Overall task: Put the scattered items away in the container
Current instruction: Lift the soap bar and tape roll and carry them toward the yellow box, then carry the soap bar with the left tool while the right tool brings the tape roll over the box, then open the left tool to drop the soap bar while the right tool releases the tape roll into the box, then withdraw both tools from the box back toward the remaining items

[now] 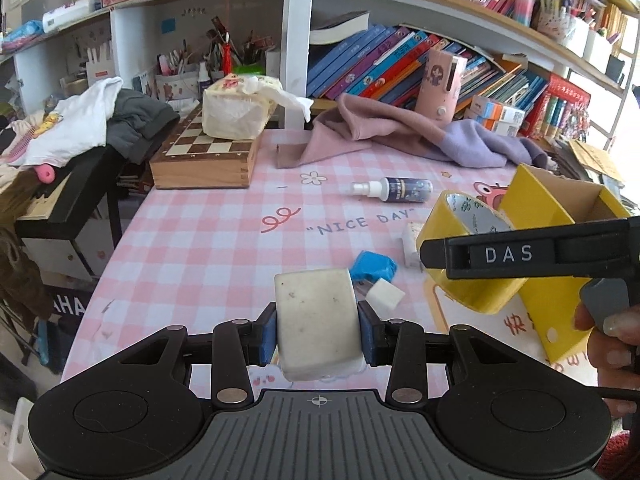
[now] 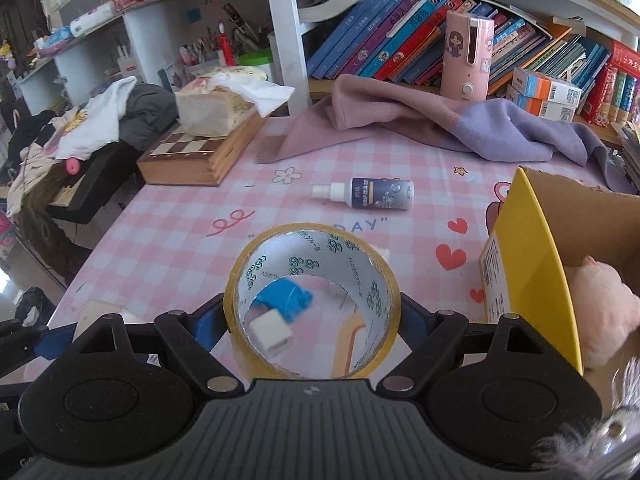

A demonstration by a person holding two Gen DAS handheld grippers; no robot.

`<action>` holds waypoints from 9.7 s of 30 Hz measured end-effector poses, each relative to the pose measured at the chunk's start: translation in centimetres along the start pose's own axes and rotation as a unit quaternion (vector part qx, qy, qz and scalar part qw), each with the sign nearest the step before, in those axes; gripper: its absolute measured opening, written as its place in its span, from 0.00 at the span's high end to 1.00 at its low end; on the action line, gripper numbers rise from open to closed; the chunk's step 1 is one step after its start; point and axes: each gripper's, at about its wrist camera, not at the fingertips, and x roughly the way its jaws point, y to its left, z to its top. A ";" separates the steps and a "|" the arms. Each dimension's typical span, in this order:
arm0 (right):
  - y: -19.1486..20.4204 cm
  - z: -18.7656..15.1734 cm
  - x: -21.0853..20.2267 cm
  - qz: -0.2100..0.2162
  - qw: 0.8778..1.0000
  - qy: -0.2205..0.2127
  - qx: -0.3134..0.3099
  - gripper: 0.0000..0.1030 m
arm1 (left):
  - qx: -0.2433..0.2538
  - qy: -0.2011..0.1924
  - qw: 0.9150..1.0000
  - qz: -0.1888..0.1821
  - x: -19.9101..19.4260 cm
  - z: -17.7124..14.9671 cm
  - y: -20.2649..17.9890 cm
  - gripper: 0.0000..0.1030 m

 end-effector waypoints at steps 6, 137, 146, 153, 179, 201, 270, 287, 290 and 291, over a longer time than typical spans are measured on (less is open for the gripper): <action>0.8 -1.9 -2.7 0.001 1.000 -0.004 -0.003 0.18 | 0.001 -0.013 1.000 -0.004 -2.6 -1.4 0.0 0.63; -25.2 -7.0 -19.7 -0.128 0.985 -0.114 -0.034 0.18 | 0.142 -0.100 0.975 -0.140 -2.8 2.4 -28.7 0.64; -27.7 -4.0 -15.1 -0.081 0.986 -0.098 -0.104 0.18 | 0.130 -0.064 0.985 -0.090 0.8 3.7 -29.8 0.64; -27.8 -2.8 -10.3 -0.084 0.966 -0.069 -0.235 0.18 | 0.158 -0.020 0.986 -0.058 4.5 4.1 -30.3 0.64; -29.2 -2.2 -4.0 -0.038 0.957 0.031 -0.286 0.16 | 0.166 0.010 0.986 -0.026 8.0 3.1 -31.6 0.32; -26.9 -3.5 -16.8 -0.065 0.988 -0.118 -0.072 0.19 | 0.042 -0.095 0.994 0.016 -2.0 1.4 -27.0 0.04; -1.3 -21.3 -21.8 -0.104 0.994 -0.032 -0.005 0.17 | 0.043 0.000 0.999 0.004 -14.4 -13.9 -7.7 0.04; 1.7 -19.6 -19.8 -0.074 0.995 -0.027 -0.052 0.18 | 0.016 0.001 1.000 0.024 -14.3 -13.7 -5.0 0.04; 2.1 -19.1 -19.0 -0.063 0.996 -0.028 -0.058 0.19 | 0.012 -0.001 0.999 0.032 -14.0 -13.5 -4.5 0.04; 2.2 -18.9 -18.8 -0.060 0.996 -0.029 -0.060 0.19 | 0.010 -0.002 0.999 0.035 -13.9 -13.4 -4.2 0.04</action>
